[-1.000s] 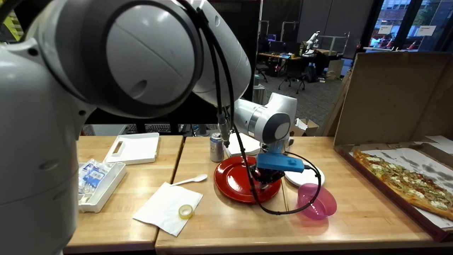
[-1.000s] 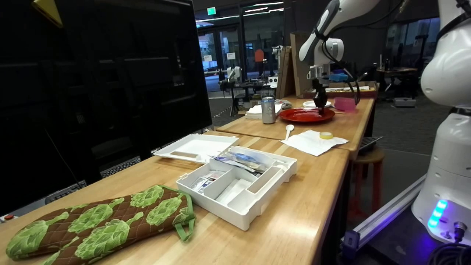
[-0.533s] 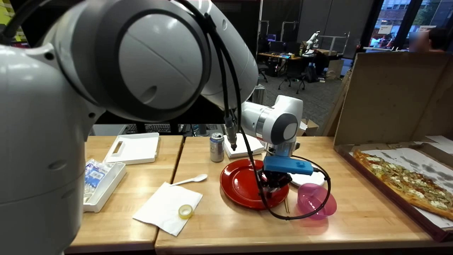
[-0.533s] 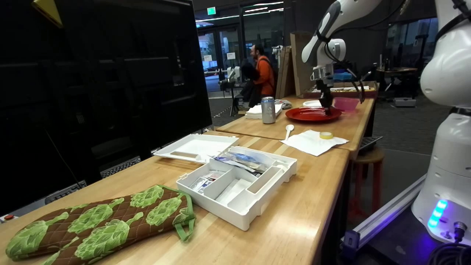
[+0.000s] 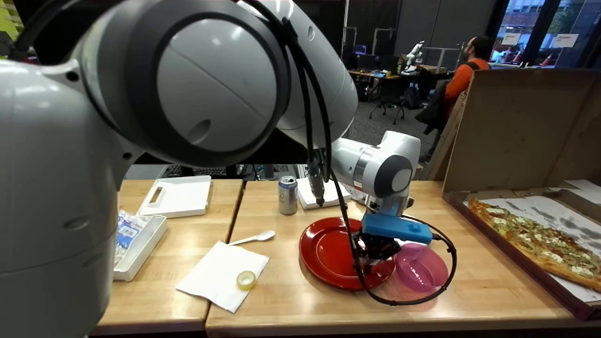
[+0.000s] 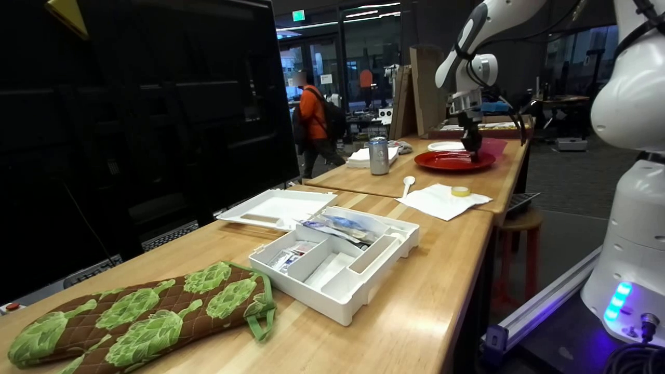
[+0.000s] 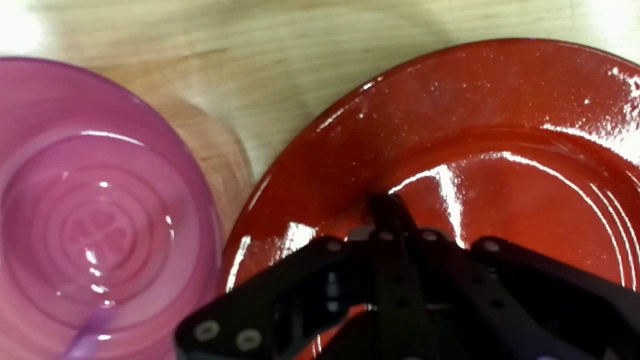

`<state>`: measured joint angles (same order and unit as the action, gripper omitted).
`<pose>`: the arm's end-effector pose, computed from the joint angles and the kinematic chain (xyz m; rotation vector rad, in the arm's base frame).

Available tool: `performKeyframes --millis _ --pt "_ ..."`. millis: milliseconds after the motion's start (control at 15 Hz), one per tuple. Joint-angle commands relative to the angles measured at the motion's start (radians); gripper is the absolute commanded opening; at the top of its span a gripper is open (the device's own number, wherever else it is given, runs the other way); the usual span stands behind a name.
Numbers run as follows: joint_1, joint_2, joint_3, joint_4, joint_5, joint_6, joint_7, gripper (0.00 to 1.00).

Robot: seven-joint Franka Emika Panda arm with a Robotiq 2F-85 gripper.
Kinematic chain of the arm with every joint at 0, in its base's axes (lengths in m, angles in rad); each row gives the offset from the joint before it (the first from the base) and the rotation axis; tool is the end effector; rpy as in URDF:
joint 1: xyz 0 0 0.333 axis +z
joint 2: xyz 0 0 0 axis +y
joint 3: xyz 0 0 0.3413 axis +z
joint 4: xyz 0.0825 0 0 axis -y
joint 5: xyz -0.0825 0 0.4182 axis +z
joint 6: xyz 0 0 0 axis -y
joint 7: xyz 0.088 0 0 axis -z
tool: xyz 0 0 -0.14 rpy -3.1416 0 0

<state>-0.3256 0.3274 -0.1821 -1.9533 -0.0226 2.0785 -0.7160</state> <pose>0.5396 -0.2999 0.2682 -3.0562 -0.3452 0.3179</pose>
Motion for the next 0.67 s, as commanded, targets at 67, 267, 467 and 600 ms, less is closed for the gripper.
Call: performKeyframes --millis 67,267,467,600 --pt "-0.022 0.001 -0.011 0.0 -0.008 -0.024 -0.002 0.0" --pt "-0.031 0.005 -0.015 0.001 -0.006 -0.028 -0.004 0.0" --pt "-0.034 0.004 -0.015 -0.002 -0.006 -0.032 -0.006 0.0" --pt "-0.032 -0.004 -0.013 -0.009 -0.009 -0.025 -0.008 0.0"
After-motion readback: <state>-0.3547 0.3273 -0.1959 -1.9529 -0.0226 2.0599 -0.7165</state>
